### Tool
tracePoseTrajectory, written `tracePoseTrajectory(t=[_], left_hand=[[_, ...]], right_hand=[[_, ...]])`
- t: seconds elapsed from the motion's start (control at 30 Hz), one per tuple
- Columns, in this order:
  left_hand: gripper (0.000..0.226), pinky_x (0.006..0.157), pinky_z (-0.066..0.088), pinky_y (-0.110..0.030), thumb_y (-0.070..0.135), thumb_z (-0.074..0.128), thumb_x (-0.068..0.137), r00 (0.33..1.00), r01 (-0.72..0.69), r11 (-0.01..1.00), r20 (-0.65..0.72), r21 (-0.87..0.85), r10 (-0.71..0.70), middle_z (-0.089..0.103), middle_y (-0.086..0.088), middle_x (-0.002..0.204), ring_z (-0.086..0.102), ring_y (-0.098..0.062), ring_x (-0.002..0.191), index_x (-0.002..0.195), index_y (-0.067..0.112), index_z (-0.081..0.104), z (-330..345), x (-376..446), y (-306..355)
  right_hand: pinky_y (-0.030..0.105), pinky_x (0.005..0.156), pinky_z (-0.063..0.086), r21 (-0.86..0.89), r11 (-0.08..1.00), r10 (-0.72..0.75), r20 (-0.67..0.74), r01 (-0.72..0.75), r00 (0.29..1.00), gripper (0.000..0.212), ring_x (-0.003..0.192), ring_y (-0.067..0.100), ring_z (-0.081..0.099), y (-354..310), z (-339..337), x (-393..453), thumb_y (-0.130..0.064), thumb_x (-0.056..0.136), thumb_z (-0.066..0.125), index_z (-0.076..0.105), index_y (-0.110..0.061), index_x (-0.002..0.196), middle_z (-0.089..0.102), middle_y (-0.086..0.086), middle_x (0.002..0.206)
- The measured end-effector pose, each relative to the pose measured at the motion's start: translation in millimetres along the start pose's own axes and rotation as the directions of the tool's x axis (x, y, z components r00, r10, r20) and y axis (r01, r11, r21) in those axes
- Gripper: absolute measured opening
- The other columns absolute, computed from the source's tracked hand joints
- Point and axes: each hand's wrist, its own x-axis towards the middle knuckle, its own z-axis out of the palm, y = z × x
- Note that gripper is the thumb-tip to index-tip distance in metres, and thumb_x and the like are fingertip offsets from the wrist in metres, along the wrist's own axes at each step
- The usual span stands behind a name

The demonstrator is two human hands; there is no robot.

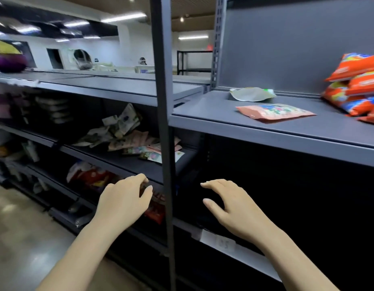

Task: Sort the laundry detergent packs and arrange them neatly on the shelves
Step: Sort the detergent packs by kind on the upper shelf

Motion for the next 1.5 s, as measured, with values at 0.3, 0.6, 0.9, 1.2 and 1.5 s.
tracePoseTrajectory(t=[0.3,0.6,0.9,1.2,1.5], left_hand=[[0.024,0.067,0.035,-0.028,0.043,0.042,0.095,0.994,0.105,0.994,0.020,0.043,-0.106,0.058,0.014,0.080,0.049,-0.008,0.068,0.111,0.031,0.056,-1.2,58.1,-100.7],[0.029,0.074,0.043,-0.027,0.043,0.040,0.096,0.995,0.090,0.994,0.026,0.064,-0.092,0.065,0.013,0.098,0.060,-0.010,0.086,0.116,0.030,0.055,6.6,115.7,-209.7],[0.028,0.079,0.045,-0.029,0.044,0.039,0.096,0.987,0.009,0.998,0.159,0.055,-0.018,0.064,0.014,0.107,0.060,-0.011,0.092,0.115,0.031,0.054,4.1,188.3,-346.1],[0.026,0.068,0.041,-0.027,0.041,0.043,0.095,0.974,-0.091,0.995,0.212,0.043,0.080,0.065,0.006,0.106,0.061,-0.017,0.092,0.112,0.027,0.057,9.9,257.8,-435.1],[0.034,0.075,0.047,-0.033,0.043,0.041,0.095,0.976,-0.080,0.997,0.203,-0.021,0.082,0.060,0.001,0.115,0.060,-0.022,0.097,0.119,0.023,0.056,48.1,328.3,-483.1]], right_hand=[[0.023,0.104,0.033,0.065,0.987,-0.155,0.090,0.150,0.984,0.039,0.124,0.003,0.041,-59.1,70.3,104.7,-0.042,0.096,0.044,0.045,-0.032,0.134,0.048,-0.018,0.134],[0.027,0.103,0.035,0.030,0.998,-0.066,0.140,0.062,0.988,0.040,0.125,0.006,0.041,-91.9,140.8,188.5,-0.043,0.097,0.043,0.043,-0.034,0.135,0.046,-0.017,0.136],[0.033,0.101,0.038,-0.030,0.991,0.131,0.084,-0.129,0.988,0.040,0.125,0.010,0.042,-157.6,200.7,283.0,-0.042,0.095,0.046,0.045,-0.031,0.134,0.047,-0.011,0.136],[0.034,0.094,0.044,-0.061,0.965,0.257,0.034,-0.254,0.966,0.039,0.119,0.018,0.050,-204.7,239.5,363.9,-0.037,0.095,0.050,0.048,-0.026,0.132,0.050,-0.003,0.135],[0.033,0.077,0.049,-0.076,0.918,0.394,0.065,-0.389,0.917,0.046,0.104,0.020,0.058,-196.6,278.9,440.2,-0.039,0.095,0.048,0.042,-0.023,0.138,0.058,0.003,0.123]])
